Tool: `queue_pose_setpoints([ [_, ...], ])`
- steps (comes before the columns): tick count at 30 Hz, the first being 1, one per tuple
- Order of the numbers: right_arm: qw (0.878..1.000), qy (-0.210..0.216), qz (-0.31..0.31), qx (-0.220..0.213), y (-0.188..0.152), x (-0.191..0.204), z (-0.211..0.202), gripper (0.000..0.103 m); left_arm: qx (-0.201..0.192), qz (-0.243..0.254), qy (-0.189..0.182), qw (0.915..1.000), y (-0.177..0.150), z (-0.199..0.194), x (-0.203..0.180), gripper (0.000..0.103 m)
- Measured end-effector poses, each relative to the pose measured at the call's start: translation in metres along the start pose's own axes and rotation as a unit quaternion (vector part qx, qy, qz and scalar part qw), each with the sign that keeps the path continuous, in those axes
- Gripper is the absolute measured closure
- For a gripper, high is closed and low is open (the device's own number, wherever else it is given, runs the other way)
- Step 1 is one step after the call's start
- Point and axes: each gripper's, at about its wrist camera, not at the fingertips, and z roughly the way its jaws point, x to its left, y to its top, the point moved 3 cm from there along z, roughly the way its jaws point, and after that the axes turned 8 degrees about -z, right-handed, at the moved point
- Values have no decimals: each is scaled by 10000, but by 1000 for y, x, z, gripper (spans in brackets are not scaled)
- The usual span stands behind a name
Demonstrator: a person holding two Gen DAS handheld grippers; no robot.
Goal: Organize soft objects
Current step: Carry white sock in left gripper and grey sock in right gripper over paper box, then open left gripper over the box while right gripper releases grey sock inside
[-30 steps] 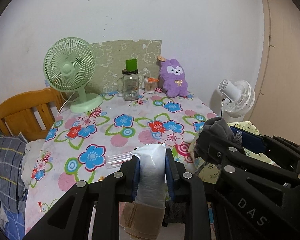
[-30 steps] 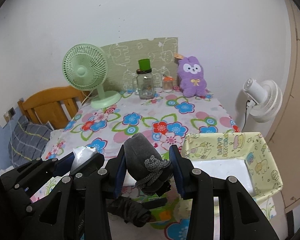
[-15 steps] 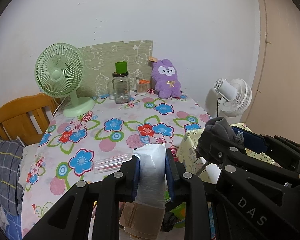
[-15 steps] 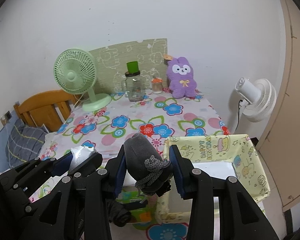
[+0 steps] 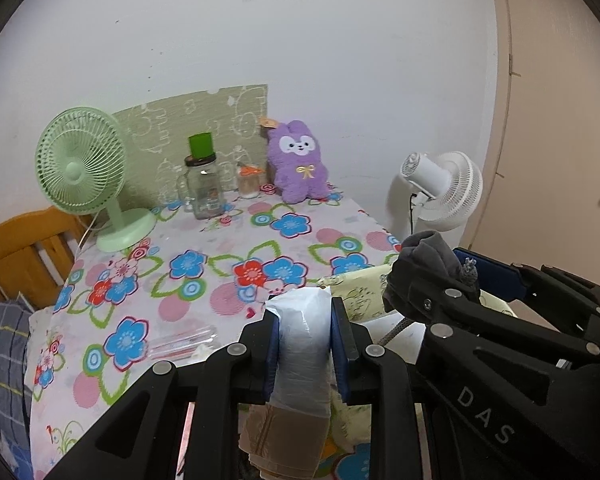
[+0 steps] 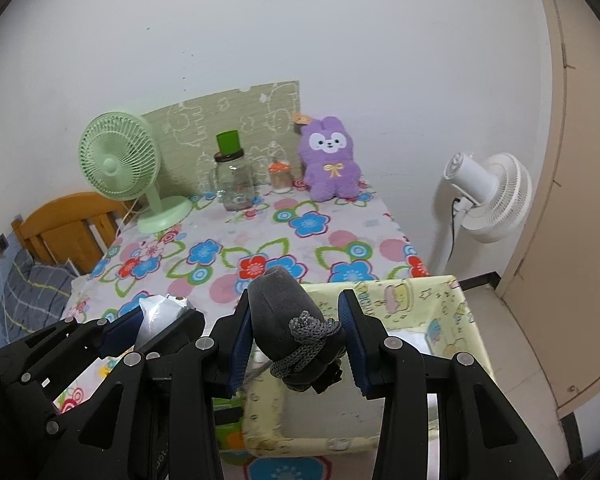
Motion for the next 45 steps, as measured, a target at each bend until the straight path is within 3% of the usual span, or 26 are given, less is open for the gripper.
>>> queue_pose_setpoints([
  [34, 9980, -518, 223, 281, -8, -89, 31, 58, 333, 697, -496, 9958, 8, 63, -86, 79],
  [40, 9974, -481, 283, 451, -12, -95, 47, 58, 575, 655, -454, 9952, 6, 81, -87, 53],
  [42, 9972, -447, 298, 513, -14, -96, 53, 58, 631, 645, -429, 9950, 5, 84, -86, 40],
  [45, 9970, -374, 320, 595, -16, -96, 61, 58, 695, 637, -402, 9947, 4, 88, -85, 32],
])
